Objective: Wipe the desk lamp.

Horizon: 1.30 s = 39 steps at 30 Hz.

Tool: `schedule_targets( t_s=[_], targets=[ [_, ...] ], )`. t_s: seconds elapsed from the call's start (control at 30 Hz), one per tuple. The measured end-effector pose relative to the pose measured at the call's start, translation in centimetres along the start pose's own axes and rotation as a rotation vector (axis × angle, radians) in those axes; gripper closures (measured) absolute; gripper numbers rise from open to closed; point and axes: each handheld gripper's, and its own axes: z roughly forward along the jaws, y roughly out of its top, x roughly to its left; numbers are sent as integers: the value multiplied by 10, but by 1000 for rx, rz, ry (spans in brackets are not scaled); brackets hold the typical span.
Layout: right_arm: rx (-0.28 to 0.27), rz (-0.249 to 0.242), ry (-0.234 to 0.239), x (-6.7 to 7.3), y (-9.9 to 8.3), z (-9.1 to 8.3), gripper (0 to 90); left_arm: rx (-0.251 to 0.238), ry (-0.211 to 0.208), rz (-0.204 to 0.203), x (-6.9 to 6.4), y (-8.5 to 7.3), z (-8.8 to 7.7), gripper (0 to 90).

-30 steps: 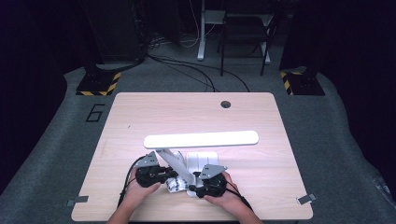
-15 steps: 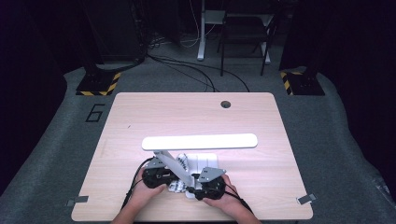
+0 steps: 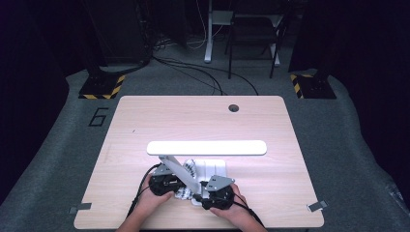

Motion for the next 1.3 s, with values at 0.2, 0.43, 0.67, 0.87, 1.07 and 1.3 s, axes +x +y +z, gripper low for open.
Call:
schedule_targets(
  t_s=[0.2, 0.43, 0.67, 0.87, 1.07, 1.3],
  targets=[
    [25, 43, 35, -3, -2, -5, 489, 11, -11, 12, -3, -1, -2, 773],
    [18, 45, 52, -4, -5, -9, 584, 4, -8, -3, 0, 0, 1, 773],
    [16, 38, 62, -5, -6, -9, 589, 2, 3, -10, 4, 3, 3, 771],
    [15, 40, 61, -5, -6, -9, 590, 6, 16, -16, 10, 7, 6, 772],
    [25, 12, 72, -8, -6, -10, 592, 5, 42, -21, 17, 11, 10, 771],
    [22, 12, 70, -8, -6, -9, 591, 4, 66, -29, 25, 18, 14, 771]
  ],
)
